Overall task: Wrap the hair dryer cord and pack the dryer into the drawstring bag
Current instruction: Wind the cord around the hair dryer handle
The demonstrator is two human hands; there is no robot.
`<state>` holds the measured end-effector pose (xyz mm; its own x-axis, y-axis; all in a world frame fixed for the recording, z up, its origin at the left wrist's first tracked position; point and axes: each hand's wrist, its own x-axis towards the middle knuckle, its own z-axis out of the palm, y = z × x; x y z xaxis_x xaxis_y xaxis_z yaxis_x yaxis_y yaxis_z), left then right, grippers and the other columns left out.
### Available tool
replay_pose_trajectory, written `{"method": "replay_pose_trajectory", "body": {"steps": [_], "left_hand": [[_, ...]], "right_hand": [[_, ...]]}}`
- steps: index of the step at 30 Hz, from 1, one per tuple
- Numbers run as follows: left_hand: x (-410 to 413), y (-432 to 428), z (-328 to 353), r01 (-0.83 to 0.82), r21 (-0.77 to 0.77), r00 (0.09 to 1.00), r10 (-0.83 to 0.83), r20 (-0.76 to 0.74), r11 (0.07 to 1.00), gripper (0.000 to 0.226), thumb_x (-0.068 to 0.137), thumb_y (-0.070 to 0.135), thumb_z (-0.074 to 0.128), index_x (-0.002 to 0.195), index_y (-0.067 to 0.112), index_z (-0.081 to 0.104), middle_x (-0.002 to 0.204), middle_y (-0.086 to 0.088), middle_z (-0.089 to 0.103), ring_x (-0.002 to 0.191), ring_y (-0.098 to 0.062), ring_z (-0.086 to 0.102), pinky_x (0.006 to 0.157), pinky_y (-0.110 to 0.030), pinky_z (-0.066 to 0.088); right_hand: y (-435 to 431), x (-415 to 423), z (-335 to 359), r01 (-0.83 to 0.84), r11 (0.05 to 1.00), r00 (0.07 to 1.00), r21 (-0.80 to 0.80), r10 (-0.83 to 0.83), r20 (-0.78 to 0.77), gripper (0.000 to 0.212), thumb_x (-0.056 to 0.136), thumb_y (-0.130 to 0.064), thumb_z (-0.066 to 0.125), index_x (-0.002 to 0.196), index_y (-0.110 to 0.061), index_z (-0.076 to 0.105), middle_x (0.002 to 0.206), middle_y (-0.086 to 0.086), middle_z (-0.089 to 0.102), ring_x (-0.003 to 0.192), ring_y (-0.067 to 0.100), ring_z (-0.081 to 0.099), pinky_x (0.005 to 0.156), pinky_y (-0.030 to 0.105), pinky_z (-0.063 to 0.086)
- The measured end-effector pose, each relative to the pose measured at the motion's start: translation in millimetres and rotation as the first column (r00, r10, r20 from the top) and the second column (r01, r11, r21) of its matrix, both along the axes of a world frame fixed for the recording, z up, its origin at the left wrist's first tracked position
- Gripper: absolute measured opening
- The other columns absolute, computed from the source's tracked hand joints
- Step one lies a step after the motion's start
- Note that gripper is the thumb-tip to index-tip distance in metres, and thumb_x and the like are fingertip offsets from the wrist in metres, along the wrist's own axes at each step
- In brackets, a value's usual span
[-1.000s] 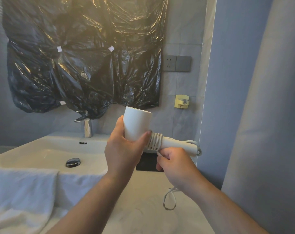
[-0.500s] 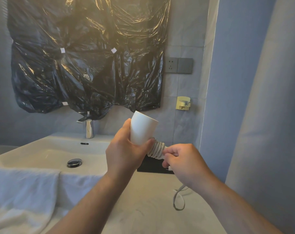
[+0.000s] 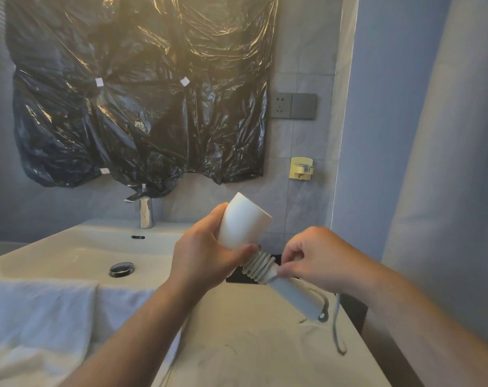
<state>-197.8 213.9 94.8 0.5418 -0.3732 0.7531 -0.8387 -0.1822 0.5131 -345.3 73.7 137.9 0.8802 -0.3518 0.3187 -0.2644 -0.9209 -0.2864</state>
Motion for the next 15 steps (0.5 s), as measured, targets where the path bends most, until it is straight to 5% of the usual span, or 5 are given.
{"method": "replay_pose_trajectory", "body": {"steps": [3,6,8,11,15], "left_hand": [[0,0,6,0.022,0.076,0.999,-0.026,0.046,0.997,0.071,0.060,0.058,0.076,0.125,0.045,0.051,0.094,0.018,0.066,0.083,-0.015,0.059,0.068,-0.030,0.049],[3,1,9,0.148,0.013,0.988,-0.148,-0.045,0.989,0.070,0.056,0.057,0.076,0.122,0.046,0.056,0.094,0.016,0.070,0.087,-0.016,0.065,0.073,-0.036,0.056],[4,3,12,0.269,-0.056,0.955,-0.274,-0.114,0.961,0.065,0.056,0.053,0.079,0.118,0.041,0.063,0.093,0.014,0.072,0.087,-0.012,0.068,0.073,-0.037,0.058],[2,1,14,0.418,-0.169,0.869,-0.447,-0.210,0.893,0.061,0.055,0.044,0.083,0.112,0.028,0.070,0.094,0.004,0.075,0.082,-0.011,0.068,0.072,-0.039,0.058],[2,-4,12,0.409,-0.295,0.813,-0.492,-0.311,0.863,0.061,0.053,0.042,0.084,0.110,0.022,0.072,0.095,-0.007,0.076,0.082,-0.021,0.069,0.074,-0.052,0.058]], "right_hand": [[-5,2,3,0.026,1.000,0.999,-0.013,-0.026,-0.025,0.027,0.067,-0.048,0.078,0.069,-0.022,0.071,0.064,-0.008,0.068,0.066,0.009,0.064,0.063,0.031,0.053],[-13,3,1,-0.103,0.960,0.992,0.259,0.081,0.097,0.019,0.066,-0.029,0.085,0.063,-0.015,0.072,0.057,-0.007,0.066,0.055,0.006,0.058,0.059,0.026,0.048],[-20,3,-3,-0.234,0.867,0.967,0.441,0.162,0.196,0.022,0.061,-0.023,0.089,0.061,-0.012,0.070,0.057,-0.001,0.066,0.054,0.008,0.056,0.058,0.027,0.046],[-27,6,-16,-0.379,0.698,0.923,0.608,0.237,0.304,0.044,0.042,-0.051,0.090,0.058,-0.017,0.067,0.052,-0.001,0.058,0.046,0.009,0.046,0.048,0.024,0.034],[-29,14,-26,-0.494,0.460,0.869,0.738,0.238,0.434,0.059,0.031,-0.064,0.087,0.062,-0.020,0.062,0.051,-0.004,0.057,0.040,0.008,0.049,0.039,0.019,0.039]]}}
